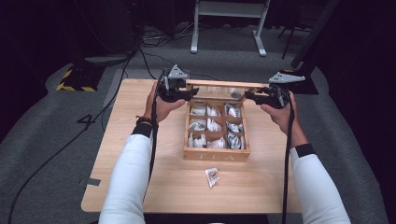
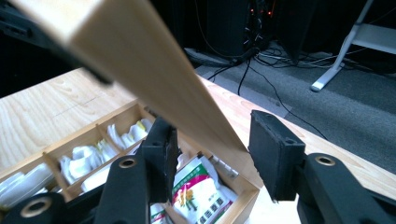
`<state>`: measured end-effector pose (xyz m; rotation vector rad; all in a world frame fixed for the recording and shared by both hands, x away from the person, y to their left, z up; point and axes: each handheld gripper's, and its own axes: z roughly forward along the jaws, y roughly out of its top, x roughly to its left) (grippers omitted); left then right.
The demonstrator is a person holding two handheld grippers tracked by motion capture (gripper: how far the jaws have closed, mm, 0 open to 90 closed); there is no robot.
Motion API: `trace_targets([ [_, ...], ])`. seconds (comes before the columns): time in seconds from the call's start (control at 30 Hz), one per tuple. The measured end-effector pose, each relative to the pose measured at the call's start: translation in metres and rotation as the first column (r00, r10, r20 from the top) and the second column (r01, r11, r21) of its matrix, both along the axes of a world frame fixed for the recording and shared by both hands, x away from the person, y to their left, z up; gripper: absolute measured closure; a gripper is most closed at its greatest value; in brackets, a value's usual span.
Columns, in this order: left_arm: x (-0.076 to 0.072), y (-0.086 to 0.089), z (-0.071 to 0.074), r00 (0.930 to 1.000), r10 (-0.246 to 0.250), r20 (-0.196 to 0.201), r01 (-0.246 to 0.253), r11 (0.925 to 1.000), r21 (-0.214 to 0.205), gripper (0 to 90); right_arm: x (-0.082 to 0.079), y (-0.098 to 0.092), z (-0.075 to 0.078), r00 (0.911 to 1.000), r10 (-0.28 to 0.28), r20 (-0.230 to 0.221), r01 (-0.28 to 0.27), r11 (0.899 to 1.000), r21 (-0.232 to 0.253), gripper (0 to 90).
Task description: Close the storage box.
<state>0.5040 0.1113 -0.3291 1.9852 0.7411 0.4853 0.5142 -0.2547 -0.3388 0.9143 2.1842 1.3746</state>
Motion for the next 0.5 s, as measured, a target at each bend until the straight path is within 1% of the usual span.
trace_targets([
  [0.1,-0.004,0.0,-0.001,1.0,-0.004,0.001,0.004,0.9999,0.01,53.5,-0.004,0.0,-0.001,1.0,0.008,0.002,-0.008,1.0,-0.01,49.6],
  [0.17,-0.006,0.0,-0.001,1.0,-0.005,0.003,0.005,0.9999,0.014,53.4,-0.006,-0.001,0.0,1.0,-0.001,0.0,0.001,1.0,-0.017,47.1],
  [0.2,-0.007,0.0,-0.001,0.9999,-0.005,0.01,0.005,0.9999,0.015,53.4,-0.007,-0.002,0.001,1.0,0.003,0.003,-0.003,1.0,-0.011,47.0],
  [0.27,-0.009,0.001,0.0,1.0,-0.007,0.005,0.007,0.9999,0.012,53.3,-0.009,-0.003,0.001,1.0,0.0,0.008,0.0,1.0,-0.011,45.6],
  [0.33,-0.013,0.001,0.001,0.9999,-0.013,0.009,0.013,0.9999,0.009,53.2,-0.012,-0.004,0.002,1.0,0.003,0.008,-0.003,1.0,-0.016,45.2],
  [0.43,-0.018,0.001,0.003,0.9997,-0.02,0.017,0.019,0.9996,0.019,53.3,-0.016,-0.004,0.003,0.9996,0.013,0.027,-0.012,0.999,-0.031,45.3],
  [0.5,-0.02,0.001,0.003,0.9997,-0.022,0.012,0.022,0.9994,0.026,53.3,-0.018,-0.003,0.003,0.9995,0.021,0.026,-0.02,0.999,-0.035,45.2],
])
